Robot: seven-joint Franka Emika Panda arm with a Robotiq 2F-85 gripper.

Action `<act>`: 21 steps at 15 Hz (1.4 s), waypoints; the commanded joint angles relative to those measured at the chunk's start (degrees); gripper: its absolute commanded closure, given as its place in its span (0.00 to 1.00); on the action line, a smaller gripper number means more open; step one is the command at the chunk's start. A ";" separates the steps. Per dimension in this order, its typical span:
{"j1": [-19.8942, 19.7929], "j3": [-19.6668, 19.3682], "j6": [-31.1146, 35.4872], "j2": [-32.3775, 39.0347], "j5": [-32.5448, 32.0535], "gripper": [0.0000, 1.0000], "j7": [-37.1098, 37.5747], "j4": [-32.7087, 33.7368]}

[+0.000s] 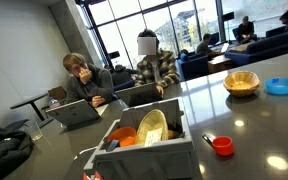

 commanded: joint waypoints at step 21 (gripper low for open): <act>-0.82 -0.83 -2.35 -2.62 17.13 0.99 -12.59 -1.86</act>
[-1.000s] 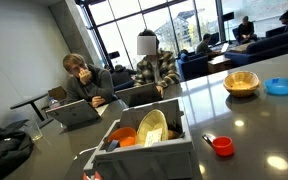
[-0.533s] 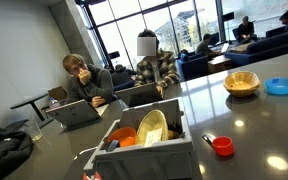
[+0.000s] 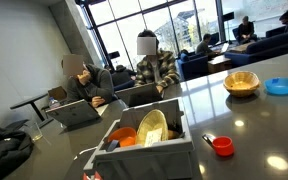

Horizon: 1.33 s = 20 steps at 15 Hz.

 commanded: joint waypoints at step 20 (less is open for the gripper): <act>3.78 -9.42 -10.48 -3.38 14.91 0.99 -11.04 -3.89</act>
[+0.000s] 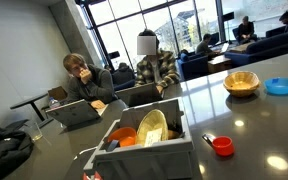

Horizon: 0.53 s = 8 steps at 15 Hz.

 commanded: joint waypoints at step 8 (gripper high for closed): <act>2.09 -3.88 -2.25 -0.23 2.52 0.99 -1.43 -2.83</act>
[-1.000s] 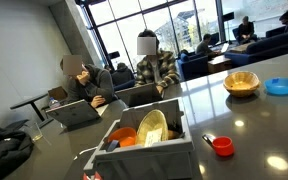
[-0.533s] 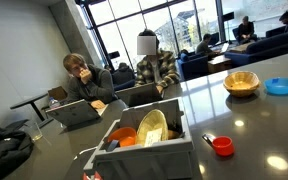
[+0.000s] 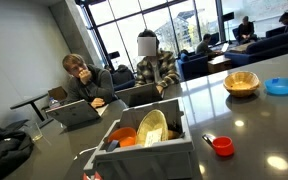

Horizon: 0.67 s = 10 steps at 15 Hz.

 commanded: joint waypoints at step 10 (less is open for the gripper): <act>0.22 -3.58 -8.75 -0.62 12.49 0.99 -8.21 -4.59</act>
